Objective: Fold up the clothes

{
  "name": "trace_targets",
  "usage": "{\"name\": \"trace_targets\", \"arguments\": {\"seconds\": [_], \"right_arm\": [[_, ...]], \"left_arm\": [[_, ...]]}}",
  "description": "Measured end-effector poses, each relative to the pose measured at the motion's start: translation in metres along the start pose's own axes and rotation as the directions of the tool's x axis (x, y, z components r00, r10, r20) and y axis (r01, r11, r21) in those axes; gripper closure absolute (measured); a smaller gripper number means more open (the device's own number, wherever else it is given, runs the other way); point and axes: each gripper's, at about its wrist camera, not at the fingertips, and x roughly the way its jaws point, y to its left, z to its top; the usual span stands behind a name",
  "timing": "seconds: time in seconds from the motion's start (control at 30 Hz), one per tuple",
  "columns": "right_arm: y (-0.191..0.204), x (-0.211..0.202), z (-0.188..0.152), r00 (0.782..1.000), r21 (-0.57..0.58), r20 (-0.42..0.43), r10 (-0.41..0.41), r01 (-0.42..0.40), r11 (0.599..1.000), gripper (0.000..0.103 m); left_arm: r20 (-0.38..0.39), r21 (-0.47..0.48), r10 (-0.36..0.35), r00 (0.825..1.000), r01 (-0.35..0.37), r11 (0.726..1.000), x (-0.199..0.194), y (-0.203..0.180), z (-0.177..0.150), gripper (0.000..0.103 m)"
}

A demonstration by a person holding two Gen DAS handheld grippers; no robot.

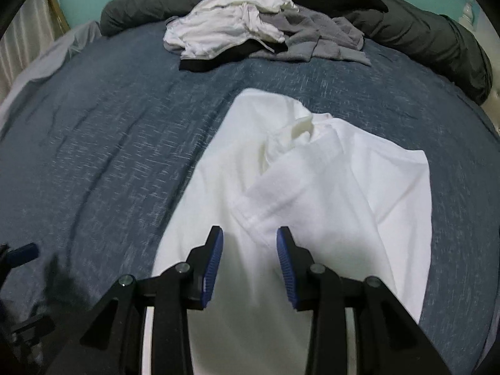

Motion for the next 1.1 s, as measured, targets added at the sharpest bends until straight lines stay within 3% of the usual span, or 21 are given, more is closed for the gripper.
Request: {"name": "trace_targets", "arguments": {"seconds": [0.13,0.2,0.47,0.53,0.73,0.77,0.9,1.07,1.1], "right_arm": [[-0.001,0.013,0.005,1.000,-0.010,-0.002,-0.023,0.023,1.000,0.069],[-0.003,0.010,0.004,1.000,-0.015,0.016,-0.009,0.010,1.000,0.093],[-0.027,-0.029,0.001,0.992,-0.002,0.128,-0.010,0.010,1.000,0.103],[-0.037,-0.039,0.002,0.989,0.012,0.148,-0.014,0.013,1.000,0.103],[-0.026,-0.024,0.002,0.993,-0.028,0.057,0.102,-0.100,0.995,0.101],[-0.020,-0.019,0.001,0.994,-0.035,0.049,0.094,-0.092,0.995,0.096],[-0.005,0.000,0.002,0.998,-0.044,0.026,0.058,-0.057,0.997,0.061],[0.002,0.016,0.008,0.999,-0.055,0.008,0.035,-0.034,0.998,0.061],[0.001,0.018,0.008,1.000,-0.057,0.008,0.029,-0.028,0.998,0.070]], "left_arm": [[0.015,0.002,-0.011,1.000,0.011,1.000,-0.004,0.000,0.002,0.000],[0.013,0.007,-0.011,1.000,0.010,1.000,-0.005,0.000,0.001,0.000],[0.007,0.007,-0.015,1.000,0.015,1.000,-0.001,-0.001,0.000,0.000],[0.007,0.007,-0.017,1.000,0.017,1.000,0.000,-0.002,0.000,0.000],[0.004,0.016,-0.012,1.000,0.012,1.000,0.002,-0.004,-0.002,0.000],[0.005,0.019,-0.009,1.000,0.009,1.000,0.001,-0.005,-0.002,0.000],[0.006,0.028,-0.007,1.000,0.006,1.000,0.001,-0.004,-0.001,0.000],[0.005,0.020,-0.005,1.000,0.005,1.000,0.000,-0.003,-0.002,0.000],[0.005,0.020,-0.004,1.000,0.004,1.000,0.000,-0.002,-0.002,0.000]]}}
